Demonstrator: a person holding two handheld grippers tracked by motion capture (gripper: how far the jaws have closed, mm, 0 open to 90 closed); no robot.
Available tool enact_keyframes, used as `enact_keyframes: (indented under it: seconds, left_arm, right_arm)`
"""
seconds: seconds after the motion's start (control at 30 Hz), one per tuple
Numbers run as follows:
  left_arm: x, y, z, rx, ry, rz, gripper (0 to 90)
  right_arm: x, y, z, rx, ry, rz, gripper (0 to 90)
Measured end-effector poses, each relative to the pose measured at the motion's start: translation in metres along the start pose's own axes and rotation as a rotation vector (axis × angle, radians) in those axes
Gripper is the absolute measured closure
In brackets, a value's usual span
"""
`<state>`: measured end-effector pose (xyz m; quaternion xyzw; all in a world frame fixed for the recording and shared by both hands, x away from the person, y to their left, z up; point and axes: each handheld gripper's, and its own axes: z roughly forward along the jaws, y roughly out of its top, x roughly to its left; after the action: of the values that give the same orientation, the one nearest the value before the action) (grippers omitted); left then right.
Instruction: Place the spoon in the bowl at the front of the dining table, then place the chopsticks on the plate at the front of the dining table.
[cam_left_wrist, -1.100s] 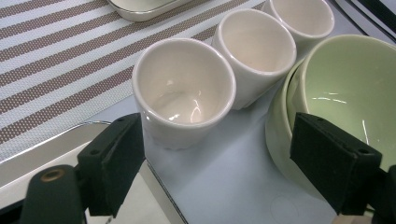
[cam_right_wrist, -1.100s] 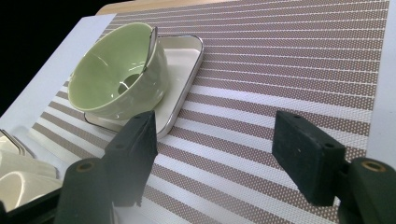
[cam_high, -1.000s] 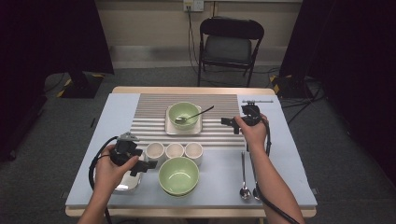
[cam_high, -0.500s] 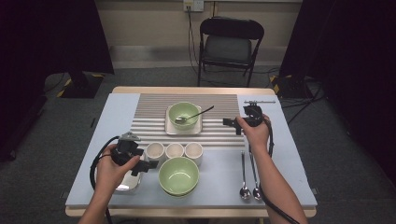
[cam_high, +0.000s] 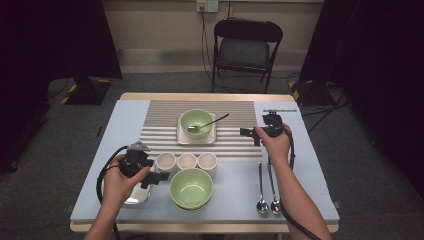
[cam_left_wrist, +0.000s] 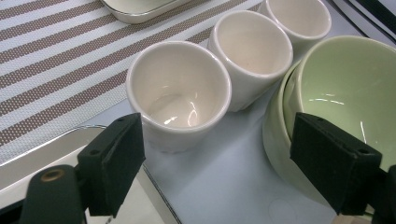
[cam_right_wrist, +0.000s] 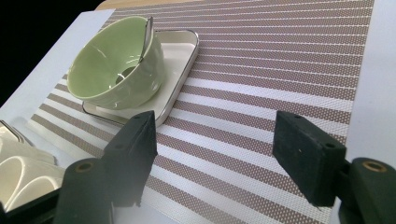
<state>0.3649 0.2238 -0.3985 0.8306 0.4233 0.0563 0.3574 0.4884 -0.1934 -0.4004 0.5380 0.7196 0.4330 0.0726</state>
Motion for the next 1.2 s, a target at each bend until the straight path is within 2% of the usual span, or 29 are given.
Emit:
enact_keyframes:
  seconds: [0.5,0.87,1.2]
  left_arm:
    - [0.000,0.001,0.002,0.006,-0.005,0.005,17.6]
    - [0.000,0.001,0.001,0.007,0.001,0.007,17.6]
    - [0.000,0.001,0.000,-0.009,-0.016,0.000,17.6]
  right_arm:
    - [-0.006,-0.007,-0.007,0.005,-0.010,-0.015,29.9]
    - [-0.010,-0.011,-0.010,0.015,-0.004,-0.007,29.9]
    - [-0.015,-0.019,-0.011,0.026,-0.004,-0.003,29.3]
